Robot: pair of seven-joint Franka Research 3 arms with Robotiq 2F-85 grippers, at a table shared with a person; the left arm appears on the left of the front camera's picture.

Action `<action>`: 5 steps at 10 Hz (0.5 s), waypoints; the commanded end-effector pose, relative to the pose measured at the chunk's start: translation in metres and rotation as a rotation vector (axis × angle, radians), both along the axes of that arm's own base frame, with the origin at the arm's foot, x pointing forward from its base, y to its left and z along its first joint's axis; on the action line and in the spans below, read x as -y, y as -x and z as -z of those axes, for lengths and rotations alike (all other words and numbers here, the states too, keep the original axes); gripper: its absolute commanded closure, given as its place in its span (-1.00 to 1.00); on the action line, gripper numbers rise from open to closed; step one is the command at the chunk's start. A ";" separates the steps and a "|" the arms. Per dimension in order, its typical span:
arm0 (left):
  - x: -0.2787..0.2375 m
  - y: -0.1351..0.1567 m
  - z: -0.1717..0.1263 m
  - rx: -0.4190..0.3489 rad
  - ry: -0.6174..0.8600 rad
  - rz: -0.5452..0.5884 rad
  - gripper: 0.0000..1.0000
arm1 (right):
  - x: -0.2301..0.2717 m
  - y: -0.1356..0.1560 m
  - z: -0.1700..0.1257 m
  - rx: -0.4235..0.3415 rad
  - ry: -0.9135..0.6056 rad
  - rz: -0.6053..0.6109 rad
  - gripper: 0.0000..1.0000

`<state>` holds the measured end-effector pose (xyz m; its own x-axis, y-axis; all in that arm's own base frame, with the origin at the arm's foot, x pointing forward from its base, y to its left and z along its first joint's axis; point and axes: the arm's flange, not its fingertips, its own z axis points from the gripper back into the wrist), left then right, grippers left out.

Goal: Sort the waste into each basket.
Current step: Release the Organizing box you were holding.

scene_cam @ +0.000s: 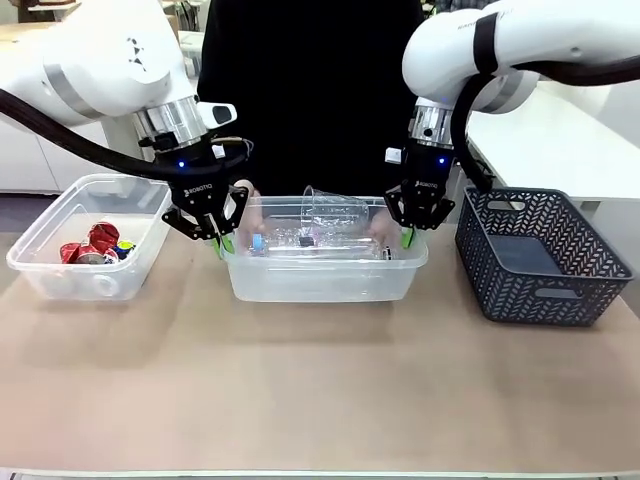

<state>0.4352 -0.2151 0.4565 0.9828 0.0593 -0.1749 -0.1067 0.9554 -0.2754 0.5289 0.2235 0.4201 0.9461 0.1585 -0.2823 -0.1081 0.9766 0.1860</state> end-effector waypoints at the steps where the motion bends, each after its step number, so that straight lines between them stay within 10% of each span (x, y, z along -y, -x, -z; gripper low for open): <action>1: 0.002 0.004 -0.002 0.004 0.011 -0.006 0.81 | -0.005 0.003 -0.003 0.006 0.008 -0.007 0.90; 4: 0.002 0.004 -0.002 0.004 0.011 -0.006 0.81 | 0.000 0.000 0.000 0.000 0.000 0.000 0.90; 5: 0.000 0.000 0.000 -0.001 0.000 0.000 -0.36 | 0.016 0.014 -0.005 0.054 -0.057 0.018 0.59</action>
<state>0.4353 -0.2151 0.4558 0.9825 0.0595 -0.1762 -0.1072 0.9554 -0.2751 0.5297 0.2185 0.4217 0.9512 0.1495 -0.2700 -0.0983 0.9760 0.1943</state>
